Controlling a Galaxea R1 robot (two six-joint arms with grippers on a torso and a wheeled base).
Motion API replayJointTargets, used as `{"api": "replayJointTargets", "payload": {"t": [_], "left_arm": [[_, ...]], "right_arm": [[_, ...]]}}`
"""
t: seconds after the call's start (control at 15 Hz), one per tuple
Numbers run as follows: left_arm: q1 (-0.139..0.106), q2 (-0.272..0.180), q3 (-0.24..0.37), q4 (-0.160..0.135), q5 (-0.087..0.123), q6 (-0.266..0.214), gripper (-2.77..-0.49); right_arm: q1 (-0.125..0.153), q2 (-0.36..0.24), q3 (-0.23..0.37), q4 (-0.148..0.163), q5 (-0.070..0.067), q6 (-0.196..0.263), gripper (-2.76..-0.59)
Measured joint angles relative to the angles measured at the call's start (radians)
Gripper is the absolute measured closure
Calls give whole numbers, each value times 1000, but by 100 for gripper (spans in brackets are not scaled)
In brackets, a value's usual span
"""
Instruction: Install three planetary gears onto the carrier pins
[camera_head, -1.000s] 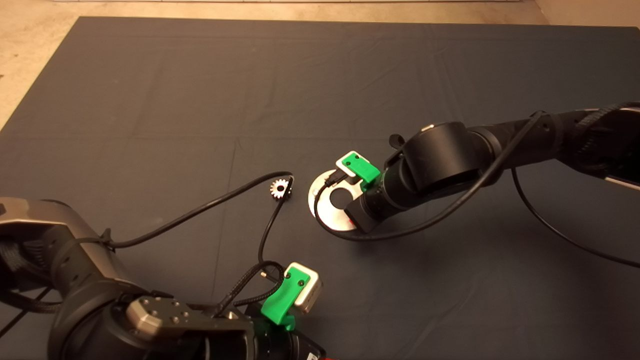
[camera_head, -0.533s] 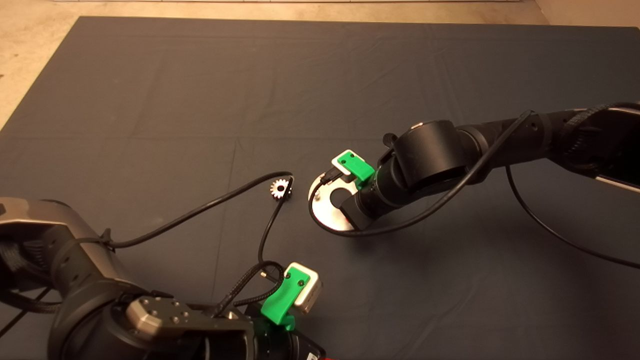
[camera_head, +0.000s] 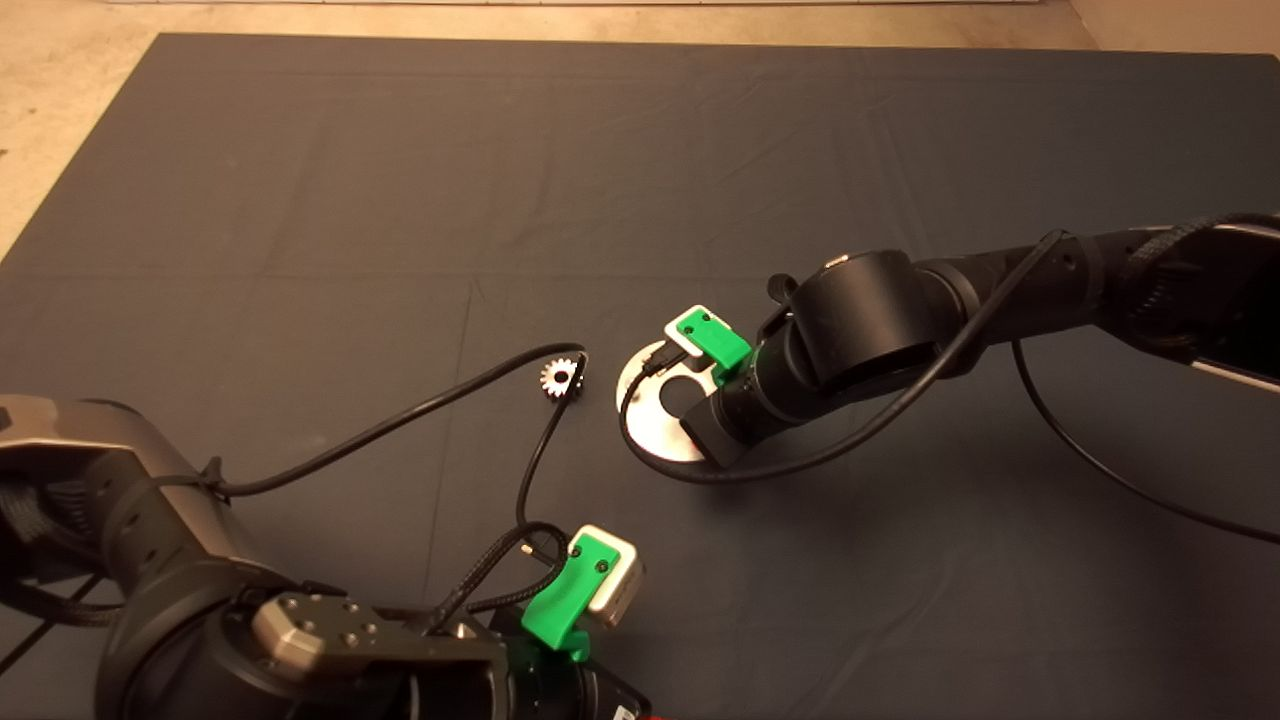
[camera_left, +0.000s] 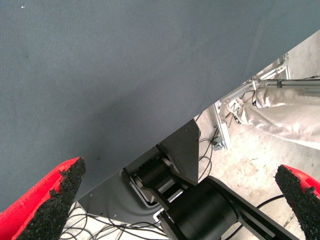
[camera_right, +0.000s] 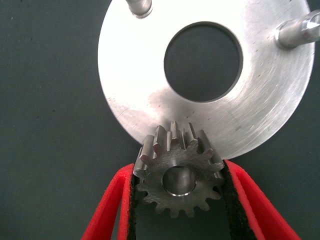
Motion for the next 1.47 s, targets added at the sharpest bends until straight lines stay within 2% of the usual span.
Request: {"api": "replayJointTargets", "payload": {"t": [0.67, 1.47], "left_arm": [[0, -3, 0, 0, 1, 0, -275], [0, -3, 0, 0, 0, -3, -275]], "right_arm": [[-7, -20, 25, 0, 7, 0, -94], [-4, -24, 13, -7, 12, -4, -94]]}}
